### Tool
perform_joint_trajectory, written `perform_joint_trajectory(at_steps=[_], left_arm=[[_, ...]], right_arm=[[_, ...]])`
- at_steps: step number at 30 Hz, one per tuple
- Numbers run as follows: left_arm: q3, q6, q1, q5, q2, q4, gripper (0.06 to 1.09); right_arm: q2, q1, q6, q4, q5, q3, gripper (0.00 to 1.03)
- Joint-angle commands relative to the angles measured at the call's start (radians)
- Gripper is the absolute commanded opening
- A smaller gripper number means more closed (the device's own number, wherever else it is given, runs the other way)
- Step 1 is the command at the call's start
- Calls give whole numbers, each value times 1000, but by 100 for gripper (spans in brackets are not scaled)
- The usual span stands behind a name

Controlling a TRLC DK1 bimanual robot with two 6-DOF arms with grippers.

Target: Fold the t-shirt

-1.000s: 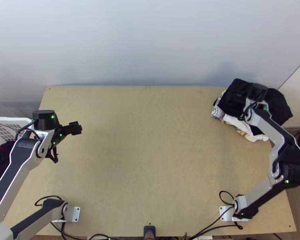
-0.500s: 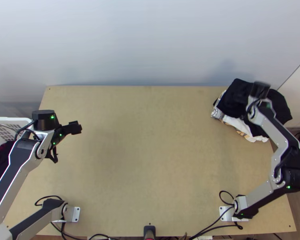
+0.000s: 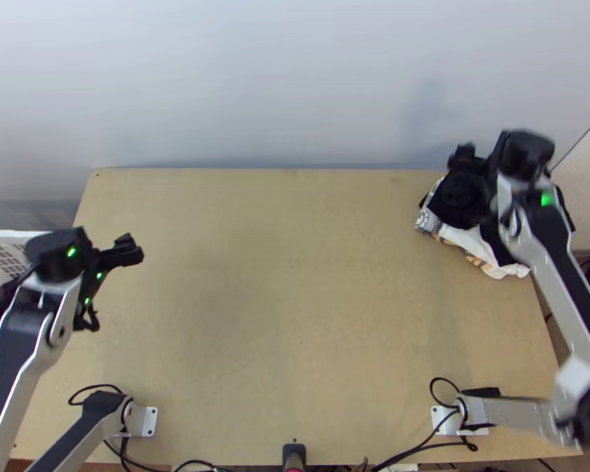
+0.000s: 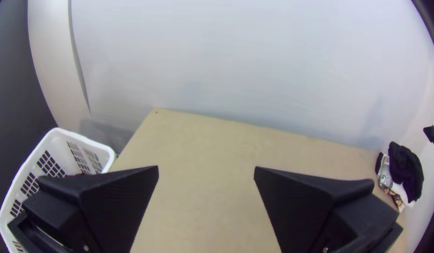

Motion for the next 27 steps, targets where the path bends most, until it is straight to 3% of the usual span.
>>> perform_joint_trajectory(at_steps=[1, 4, 10, 15, 21, 27], left_arm=[[-180, 124, 9, -5, -279, 189, 105], [-264, 116, 16, -2, -393, 159, 105], [-445, 109, 62, -5, -597, 118, 105], [-611, 122, 82, -5, -787, 101, 105], [-703, 127, 79, 0, -839, 138, 105], [-732, 98, 62, 5, -853, 276, 105]], right_arm=[[-394, 113, 3, 166, 1, -484, 98], [-624, 142, -1, 278, 1, -734, 98], [-1002, 242, -78, 255, 1, -1021, 98], [-1361, 275, -162, 134, 1, -1219, 98], [-1304, 243, -130, 166, 3, -1249, 98], [-1401, 246, -136, 166, 4, -1312, 98]])
